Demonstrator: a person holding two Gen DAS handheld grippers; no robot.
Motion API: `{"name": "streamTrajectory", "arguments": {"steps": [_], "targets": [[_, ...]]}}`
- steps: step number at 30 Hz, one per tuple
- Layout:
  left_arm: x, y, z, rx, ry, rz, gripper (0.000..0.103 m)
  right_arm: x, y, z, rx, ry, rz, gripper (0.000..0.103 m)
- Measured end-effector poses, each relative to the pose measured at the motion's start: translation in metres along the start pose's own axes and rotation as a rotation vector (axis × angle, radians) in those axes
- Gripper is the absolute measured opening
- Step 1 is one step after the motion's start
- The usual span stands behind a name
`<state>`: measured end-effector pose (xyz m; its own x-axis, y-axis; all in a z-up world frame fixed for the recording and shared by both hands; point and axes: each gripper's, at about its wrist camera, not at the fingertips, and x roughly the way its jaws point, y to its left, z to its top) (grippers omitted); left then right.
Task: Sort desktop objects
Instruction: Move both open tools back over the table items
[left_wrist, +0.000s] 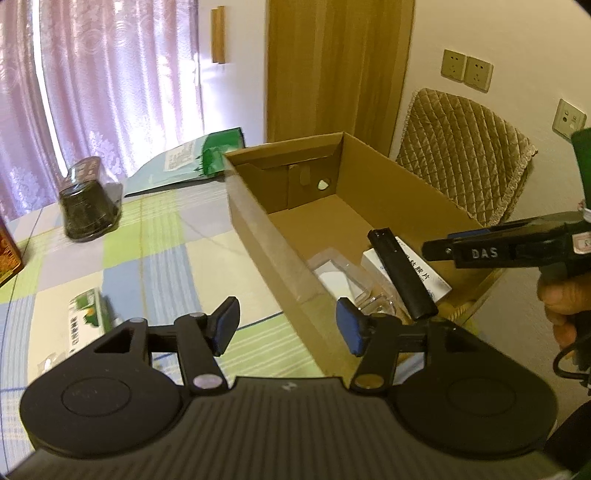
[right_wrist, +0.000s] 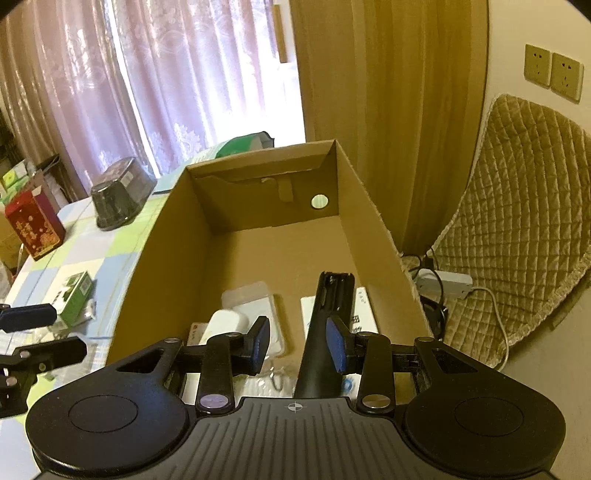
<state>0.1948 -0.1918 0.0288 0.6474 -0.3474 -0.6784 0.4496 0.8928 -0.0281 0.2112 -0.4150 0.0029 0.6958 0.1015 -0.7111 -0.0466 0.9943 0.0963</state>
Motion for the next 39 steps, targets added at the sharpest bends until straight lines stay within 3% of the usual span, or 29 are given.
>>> {"name": "streamTrajectory", "arguments": {"steps": [1,2,3,9,17,19,20,26,39], "targets": [[-0.005,0.003,-0.003,-0.012,0.0,0.005,0.056,-0.005,0.004,-0.001,-0.008,-0.011,-0.003,0.042],[-0.01,0.007,-0.006,-0.026,0.0,0.012,0.056,-0.01,0.008,-0.003,-0.017,-0.022,-0.006,0.067],[-0.015,0.01,-0.009,-0.039,-0.001,0.019,0.056,-0.015,0.012,-0.004,-0.024,-0.033,-0.008,0.082],[-0.049,0.033,-0.032,-0.107,0.012,0.066,0.063,-0.04,0.04,-0.009,-0.044,-0.042,0.019,0.082],[-0.098,0.062,-0.067,-0.182,0.02,0.123,0.082,-0.072,0.089,-0.025,-0.025,-0.026,0.056,0.082],[-0.111,0.069,-0.075,-0.19,0.017,0.138,0.086,-0.08,0.101,-0.03,-0.031,-0.033,0.063,0.091],[-0.117,0.072,-0.079,-0.195,0.015,0.145,0.089,-0.084,0.108,-0.033,-0.036,-0.04,0.067,0.103],[-0.15,0.098,-0.101,-0.23,0.012,0.211,0.099,-0.101,0.145,-0.055,-0.084,-0.044,0.12,0.103],[-0.181,0.135,-0.136,-0.273,0.041,0.282,0.101,-0.099,0.193,-0.092,-0.097,0.05,0.206,0.103]]}}
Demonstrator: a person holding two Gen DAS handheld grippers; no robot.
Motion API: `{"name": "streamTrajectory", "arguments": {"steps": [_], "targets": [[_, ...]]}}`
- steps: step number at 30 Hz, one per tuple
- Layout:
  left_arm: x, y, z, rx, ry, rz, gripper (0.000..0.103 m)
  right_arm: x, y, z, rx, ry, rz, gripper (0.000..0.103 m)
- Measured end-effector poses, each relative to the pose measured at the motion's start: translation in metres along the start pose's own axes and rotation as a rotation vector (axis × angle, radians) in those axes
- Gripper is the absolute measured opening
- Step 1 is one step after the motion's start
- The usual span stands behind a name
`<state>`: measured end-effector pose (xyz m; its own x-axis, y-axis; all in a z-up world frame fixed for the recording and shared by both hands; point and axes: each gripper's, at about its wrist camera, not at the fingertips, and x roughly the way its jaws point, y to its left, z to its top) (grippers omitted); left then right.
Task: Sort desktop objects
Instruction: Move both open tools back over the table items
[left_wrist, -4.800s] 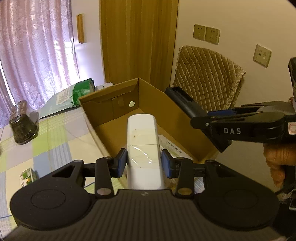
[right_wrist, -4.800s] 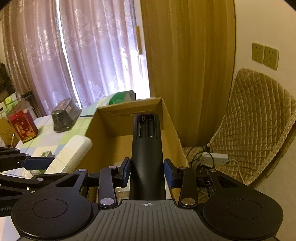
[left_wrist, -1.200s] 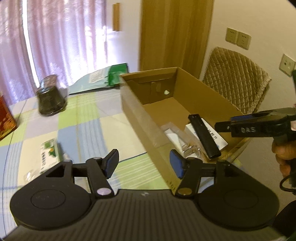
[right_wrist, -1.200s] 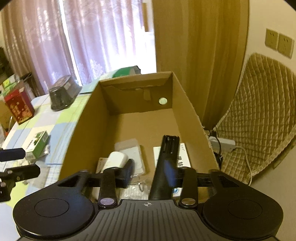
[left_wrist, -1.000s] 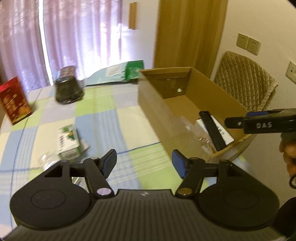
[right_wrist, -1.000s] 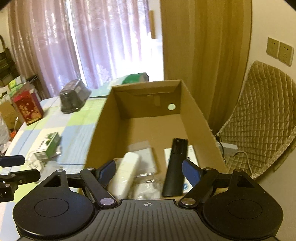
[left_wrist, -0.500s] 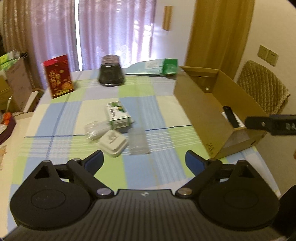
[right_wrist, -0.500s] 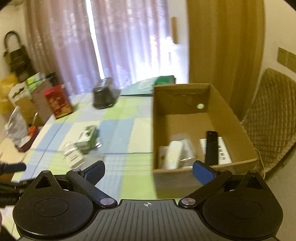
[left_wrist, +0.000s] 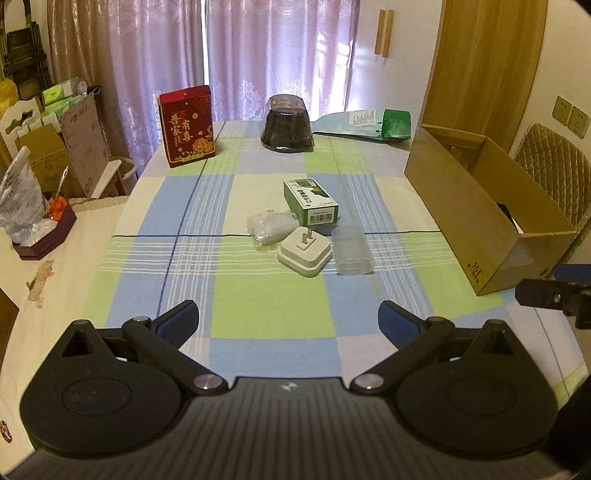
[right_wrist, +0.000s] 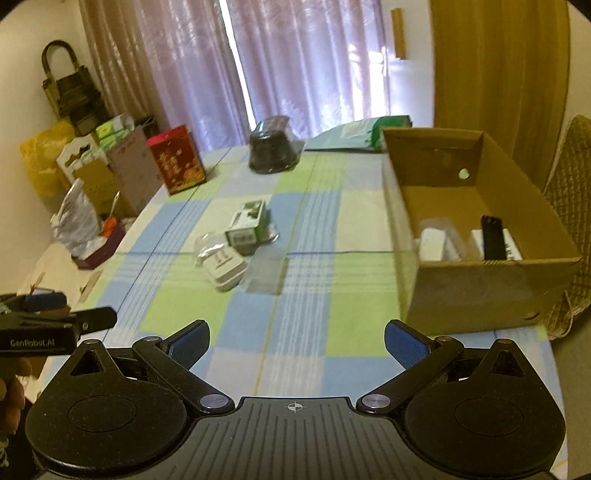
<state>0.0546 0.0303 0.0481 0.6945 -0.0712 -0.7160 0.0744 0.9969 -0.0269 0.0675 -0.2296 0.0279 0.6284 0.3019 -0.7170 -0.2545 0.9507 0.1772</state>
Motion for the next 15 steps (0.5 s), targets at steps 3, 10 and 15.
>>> {"name": "streamTrajectory", "arguments": {"steps": [3,10,15], "targets": [[0.0,0.003,-0.003,-0.001,0.004,0.0,0.102,0.004,0.003,-0.001,0.003,0.023,0.003,0.103],[0.001,0.005,-0.01,-0.007,0.014,-0.009,0.102,0.007,0.007,-0.007,-0.017,0.062,0.006,0.103],[0.003,0.003,-0.014,-0.006,0.021,-0.014,0.102,0.01,0.005,-0.011,-0.014,0.082,0.007,0.103]]}}
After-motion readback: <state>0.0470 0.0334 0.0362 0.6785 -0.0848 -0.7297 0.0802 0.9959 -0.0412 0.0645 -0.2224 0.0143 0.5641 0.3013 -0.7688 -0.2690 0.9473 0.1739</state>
